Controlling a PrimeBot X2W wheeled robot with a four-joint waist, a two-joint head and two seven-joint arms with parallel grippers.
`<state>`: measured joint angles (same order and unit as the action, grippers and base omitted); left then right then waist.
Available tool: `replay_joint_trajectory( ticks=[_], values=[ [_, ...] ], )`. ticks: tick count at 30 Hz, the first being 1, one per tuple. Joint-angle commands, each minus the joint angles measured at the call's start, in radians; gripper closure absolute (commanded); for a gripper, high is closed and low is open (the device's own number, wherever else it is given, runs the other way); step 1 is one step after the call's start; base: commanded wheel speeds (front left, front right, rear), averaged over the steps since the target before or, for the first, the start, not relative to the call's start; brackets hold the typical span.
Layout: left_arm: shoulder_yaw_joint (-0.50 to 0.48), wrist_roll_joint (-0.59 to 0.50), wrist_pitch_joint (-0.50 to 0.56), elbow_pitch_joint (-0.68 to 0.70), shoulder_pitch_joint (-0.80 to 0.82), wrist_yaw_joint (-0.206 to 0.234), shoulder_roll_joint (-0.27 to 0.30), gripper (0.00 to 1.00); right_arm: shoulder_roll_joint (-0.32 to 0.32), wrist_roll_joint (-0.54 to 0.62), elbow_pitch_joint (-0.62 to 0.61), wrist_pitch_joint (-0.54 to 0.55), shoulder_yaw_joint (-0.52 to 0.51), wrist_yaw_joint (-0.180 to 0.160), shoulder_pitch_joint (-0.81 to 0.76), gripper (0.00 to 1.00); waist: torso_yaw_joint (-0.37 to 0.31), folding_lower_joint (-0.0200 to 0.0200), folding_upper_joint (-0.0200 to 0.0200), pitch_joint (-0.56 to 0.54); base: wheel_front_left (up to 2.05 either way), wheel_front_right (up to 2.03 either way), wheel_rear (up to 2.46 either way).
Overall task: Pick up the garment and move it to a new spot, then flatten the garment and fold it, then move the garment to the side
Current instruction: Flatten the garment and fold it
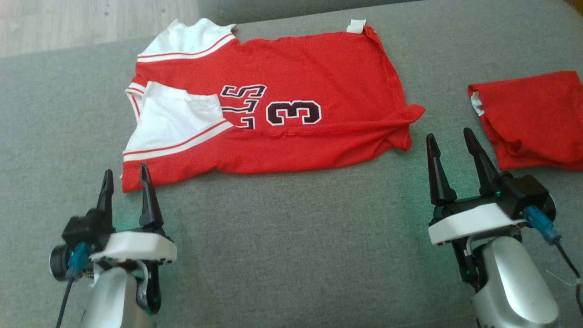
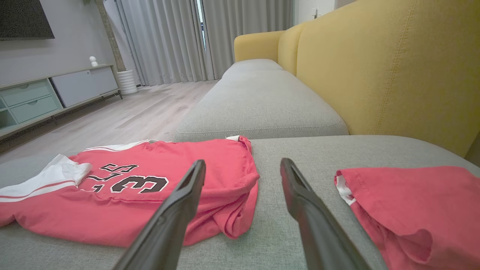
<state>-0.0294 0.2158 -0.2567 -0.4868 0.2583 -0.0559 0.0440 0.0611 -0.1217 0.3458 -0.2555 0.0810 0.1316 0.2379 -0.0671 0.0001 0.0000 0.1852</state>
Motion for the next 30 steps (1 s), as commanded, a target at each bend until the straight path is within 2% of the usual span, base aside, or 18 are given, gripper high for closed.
replay_joint_trajectory(
  ticks=[1, 8, 14, 19, 20, 21, 25, 30],
  values=[
    [-0.028, -0.012, -0.004, -0.004, 0.061, 0.016, 0.016, 0.0, -0.01, 0.005, -0.038, -0.006, 0.018, -0.001, 0.032, 0.0, -0.002, -0.0001, 0.0, 0.012, 0.0, 0.0, 0.0],
    [-0.029, -0.016, 0.055, -0.184, 0.162, 0.039, 0.046, 0.0, -0.01, 0.004, -0.054, -0.006, 0.031, -0.001, 0.042, 0.0, -0.015, -0.0001, 0.0, 0.048, 0.0, 0.0, 0.0],
    [-0.038, -0.024, 0.154, -0.336, 0.226, 0.098, 0.082, 0.0, -0.011, -0.008, -0.064, -0.006, 0.049, -0.001, 0.059, 0.0, -0.034, -0.0001, 0.0, 0.076, 0.0, 0.0, 0.0],
    [-0.023, -0.024, 0.192, -0.412, 0.256, 0.099, 0.09, 0.0, -0.011, -0.017, -0.065, -0.006, 0.066, -0.001, 0.063, 0.0, -0.045, -0.0001, 0.0, 0.087, 0.0, 0.0, 0.0],
    [-0.021, -0.023, 0.194, -0.42, 0.258, 0.095, 0.091, 0.36, -0.011, -0.018, -0.064, -0.006, 0.066, -0.001, 0.063, 0.0, -0.046, -0.0001, 0.0, 0.087, 0.0, 0.0, 0.0],
    [-0.019, -0.021, 0.188, -0.424, 0.261, 0.088, 0.092, 1.0, -0.011, -0.02, -0.064, -0.006, 0.066, -0.001, 0.063, 0.0, -0.046, -0.0001, 0.0, 0.087, 0.0, 0.0, 0.0],
    [-0.022, -0.01, 0.097, -0.403, 0.273, 0.076, 0.09, 1.0, -0.011, -0.021, -0.053, -0.006, 0.06, -0.001, 0.061, 0.0, -0.04, -0.0001, 0.0, 0.08, 0.0, 0.0, 0.0],
    [-0.024, 0.001, 0.004, -0.31, 0.279, 0.049, 0.076, 1.0, -0.011, -0.024, 0.024, -0.004, 0.053, -0.001, 0.07, 0.0, -0.018, -0.0001, 0.0, 0.067, 0.0, 0.0, 0.0]
  ],
)
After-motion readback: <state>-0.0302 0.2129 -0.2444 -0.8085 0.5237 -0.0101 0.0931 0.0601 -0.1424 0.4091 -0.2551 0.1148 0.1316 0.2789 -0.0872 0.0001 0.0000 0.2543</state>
